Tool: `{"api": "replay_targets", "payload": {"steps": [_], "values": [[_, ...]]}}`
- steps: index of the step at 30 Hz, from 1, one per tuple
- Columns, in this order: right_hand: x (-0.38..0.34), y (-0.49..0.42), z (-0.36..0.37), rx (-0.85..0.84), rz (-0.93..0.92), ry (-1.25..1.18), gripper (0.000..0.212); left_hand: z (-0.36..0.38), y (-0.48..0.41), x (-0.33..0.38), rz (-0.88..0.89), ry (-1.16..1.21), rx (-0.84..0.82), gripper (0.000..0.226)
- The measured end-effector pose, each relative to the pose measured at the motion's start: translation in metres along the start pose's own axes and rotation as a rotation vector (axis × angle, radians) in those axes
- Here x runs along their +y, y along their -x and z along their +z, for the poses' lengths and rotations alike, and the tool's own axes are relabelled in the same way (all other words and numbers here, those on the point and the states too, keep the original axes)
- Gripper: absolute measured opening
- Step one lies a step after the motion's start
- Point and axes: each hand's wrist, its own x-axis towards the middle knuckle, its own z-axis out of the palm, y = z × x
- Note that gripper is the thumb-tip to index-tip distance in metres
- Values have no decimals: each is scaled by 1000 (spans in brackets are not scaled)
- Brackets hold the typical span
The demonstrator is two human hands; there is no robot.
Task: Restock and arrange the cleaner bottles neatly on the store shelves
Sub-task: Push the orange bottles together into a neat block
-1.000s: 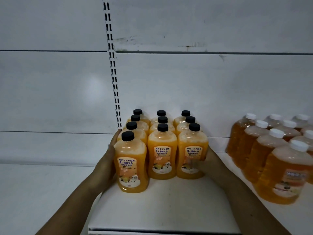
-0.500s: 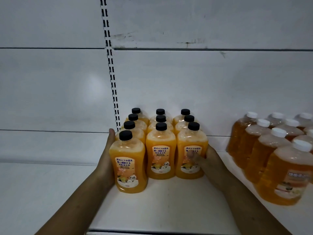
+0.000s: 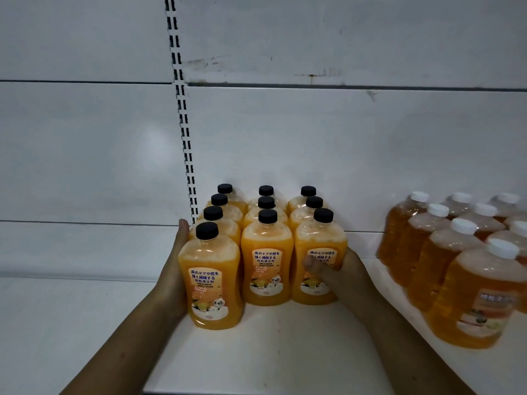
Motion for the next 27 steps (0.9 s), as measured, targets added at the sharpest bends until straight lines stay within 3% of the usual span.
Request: {"api": "replay_targets", "payload": {"steps": [3, 9, 27], "values": [[0, -1, 0, -1, 7, -13, 96, 1, 0, 1, 1, -1, 2, 62], [-1, -4, -1, -22, 11, -18, 116, 1, 1, 2, -1, -10, -4, 65], [4, -7, -6, -77, -17, 1, 110, -3, -2, 2, 29, -73, -6, 66]]}}
